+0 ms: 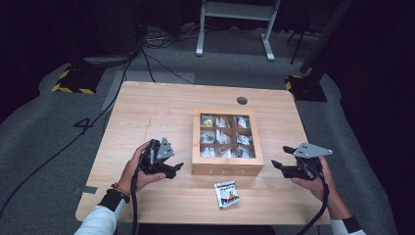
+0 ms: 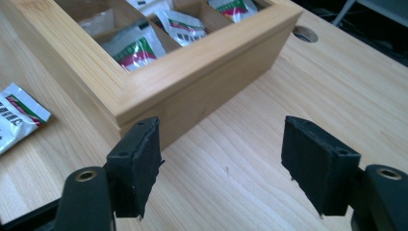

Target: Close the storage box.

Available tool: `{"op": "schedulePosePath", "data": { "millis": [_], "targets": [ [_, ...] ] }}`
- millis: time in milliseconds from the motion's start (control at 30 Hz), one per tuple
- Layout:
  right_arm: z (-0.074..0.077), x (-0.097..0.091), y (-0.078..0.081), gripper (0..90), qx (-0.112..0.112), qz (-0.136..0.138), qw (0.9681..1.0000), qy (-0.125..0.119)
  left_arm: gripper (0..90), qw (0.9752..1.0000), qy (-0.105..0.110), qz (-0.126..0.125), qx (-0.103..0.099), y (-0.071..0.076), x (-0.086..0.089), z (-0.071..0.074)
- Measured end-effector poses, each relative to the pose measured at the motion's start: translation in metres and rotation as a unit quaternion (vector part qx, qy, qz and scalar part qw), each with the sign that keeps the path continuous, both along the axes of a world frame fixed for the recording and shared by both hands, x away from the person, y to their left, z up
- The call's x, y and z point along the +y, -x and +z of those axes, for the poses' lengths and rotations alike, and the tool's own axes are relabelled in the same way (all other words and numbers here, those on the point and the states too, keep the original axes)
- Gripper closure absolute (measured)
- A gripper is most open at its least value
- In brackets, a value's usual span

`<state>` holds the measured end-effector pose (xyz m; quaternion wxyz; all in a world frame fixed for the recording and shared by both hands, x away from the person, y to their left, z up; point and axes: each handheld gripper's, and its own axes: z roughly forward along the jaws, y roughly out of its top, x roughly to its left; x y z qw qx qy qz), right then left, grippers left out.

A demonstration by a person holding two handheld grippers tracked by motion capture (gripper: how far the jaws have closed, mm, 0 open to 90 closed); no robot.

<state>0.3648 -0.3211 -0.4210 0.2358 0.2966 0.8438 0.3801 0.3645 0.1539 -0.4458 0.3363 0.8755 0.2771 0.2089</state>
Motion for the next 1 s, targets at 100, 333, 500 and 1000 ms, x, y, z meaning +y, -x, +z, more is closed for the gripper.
{"op": "schedulePosePath", "data": {
  "millis": [100, 333, 500, 1000],
  "targets": [
    [-0.004, -0.007, -0.001, 30.2, 0.003, -0.013, 0.9999, 0.002, 18.0, 0.9999, -0.004, 0.012, 0.006, -0.001, 0.009, -0.007],
    [-0.014, -0.018, -0.003, 28.0, 0.016, -0.034, 0.9993, 0.008, 17.5, 0.9992, -0.023, 0.031, 0.006, -0.002, 0.026, -0.020],
    [-0.025, -0.024, -0.005, 25.8, 0.032, -0.046, 0.9982, 0.023, 17.5, 0.9988, -0.025, 0.041, 0.011, 0.000, 0.034, -0.028],
    [-0.059, -0.045, 0.003, 26.1, 0.072, -0.056, 0.9958, -0.007, 18.0, 0.9964, -0.022, 0.077, 0.029, 0.008, 0.055, -0.044]
  ]
}}
